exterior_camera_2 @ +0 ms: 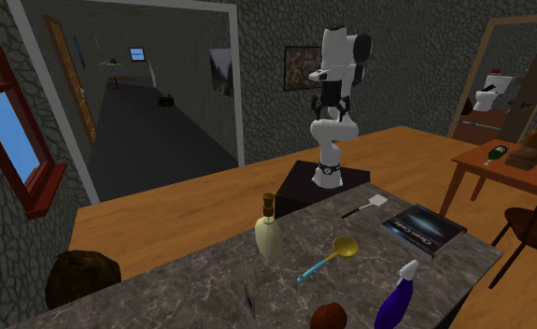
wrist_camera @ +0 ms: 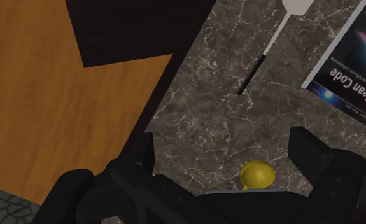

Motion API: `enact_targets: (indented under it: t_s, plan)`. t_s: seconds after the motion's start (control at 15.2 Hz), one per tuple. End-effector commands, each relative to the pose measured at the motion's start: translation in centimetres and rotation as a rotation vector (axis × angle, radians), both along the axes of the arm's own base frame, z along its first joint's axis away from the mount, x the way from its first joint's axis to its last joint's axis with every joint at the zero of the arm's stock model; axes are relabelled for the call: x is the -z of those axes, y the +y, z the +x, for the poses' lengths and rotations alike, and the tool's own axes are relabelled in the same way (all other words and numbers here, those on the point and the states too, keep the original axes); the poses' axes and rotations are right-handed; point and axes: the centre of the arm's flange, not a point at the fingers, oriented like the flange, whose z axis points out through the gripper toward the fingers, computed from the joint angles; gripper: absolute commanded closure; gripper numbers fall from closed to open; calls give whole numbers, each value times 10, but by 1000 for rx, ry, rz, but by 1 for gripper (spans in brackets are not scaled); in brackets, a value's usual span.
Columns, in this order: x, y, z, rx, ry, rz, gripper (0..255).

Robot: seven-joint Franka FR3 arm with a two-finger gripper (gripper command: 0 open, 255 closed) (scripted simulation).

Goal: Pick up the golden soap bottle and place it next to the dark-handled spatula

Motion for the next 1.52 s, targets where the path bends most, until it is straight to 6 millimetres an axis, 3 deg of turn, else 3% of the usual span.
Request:
enact_targets:
  t_s: [0.0, 1.45]
  plan:
    - [0, 0, 0, 0, 0, 0, 0]
    - [99, -87, 256, -61, -15, -5, 0]
